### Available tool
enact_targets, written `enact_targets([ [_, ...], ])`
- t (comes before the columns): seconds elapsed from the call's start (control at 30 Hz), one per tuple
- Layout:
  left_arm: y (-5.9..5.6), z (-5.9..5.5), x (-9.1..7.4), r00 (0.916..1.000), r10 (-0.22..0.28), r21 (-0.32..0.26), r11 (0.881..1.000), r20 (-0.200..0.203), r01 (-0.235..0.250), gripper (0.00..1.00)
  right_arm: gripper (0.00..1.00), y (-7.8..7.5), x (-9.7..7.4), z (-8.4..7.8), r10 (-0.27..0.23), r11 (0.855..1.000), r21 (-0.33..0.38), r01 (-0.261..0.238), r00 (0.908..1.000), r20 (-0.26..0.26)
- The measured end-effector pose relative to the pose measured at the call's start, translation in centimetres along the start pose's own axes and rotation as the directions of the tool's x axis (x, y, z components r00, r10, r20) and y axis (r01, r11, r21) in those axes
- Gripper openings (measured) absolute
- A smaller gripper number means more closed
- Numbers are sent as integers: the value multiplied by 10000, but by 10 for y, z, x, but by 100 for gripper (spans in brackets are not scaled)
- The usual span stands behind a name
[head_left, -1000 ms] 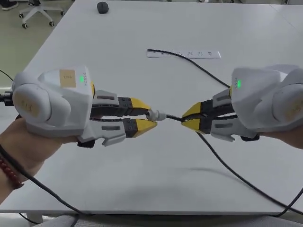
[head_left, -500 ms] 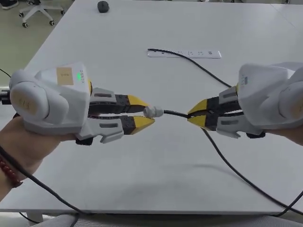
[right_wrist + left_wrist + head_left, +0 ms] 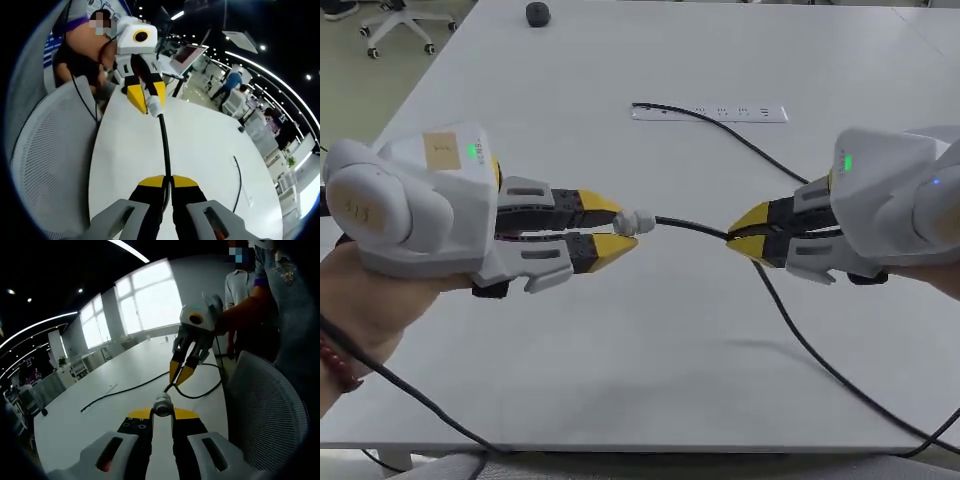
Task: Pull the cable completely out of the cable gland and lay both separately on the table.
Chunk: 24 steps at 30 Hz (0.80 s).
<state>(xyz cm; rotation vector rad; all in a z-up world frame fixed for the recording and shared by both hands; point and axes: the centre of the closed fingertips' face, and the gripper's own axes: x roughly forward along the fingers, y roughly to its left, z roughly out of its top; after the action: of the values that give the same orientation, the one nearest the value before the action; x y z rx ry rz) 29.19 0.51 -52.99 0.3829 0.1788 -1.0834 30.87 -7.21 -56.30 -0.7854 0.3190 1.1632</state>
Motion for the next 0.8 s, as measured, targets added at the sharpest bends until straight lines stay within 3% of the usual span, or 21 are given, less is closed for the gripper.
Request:
enact_targets([
  [0.37, 1, -3, 2, 9999, 126, -19, 9999, -103, -127, 14, 0, -8, -3, -2, -350, 9989, 307, 350, 9994, -21],
  [0.8, -6, -21, 15, 9975, 477, -142, 9987, -514, -485, 14, 0, -28, 6, -7, -1126, 9869, 1174, 1107, 9936, 92],
])
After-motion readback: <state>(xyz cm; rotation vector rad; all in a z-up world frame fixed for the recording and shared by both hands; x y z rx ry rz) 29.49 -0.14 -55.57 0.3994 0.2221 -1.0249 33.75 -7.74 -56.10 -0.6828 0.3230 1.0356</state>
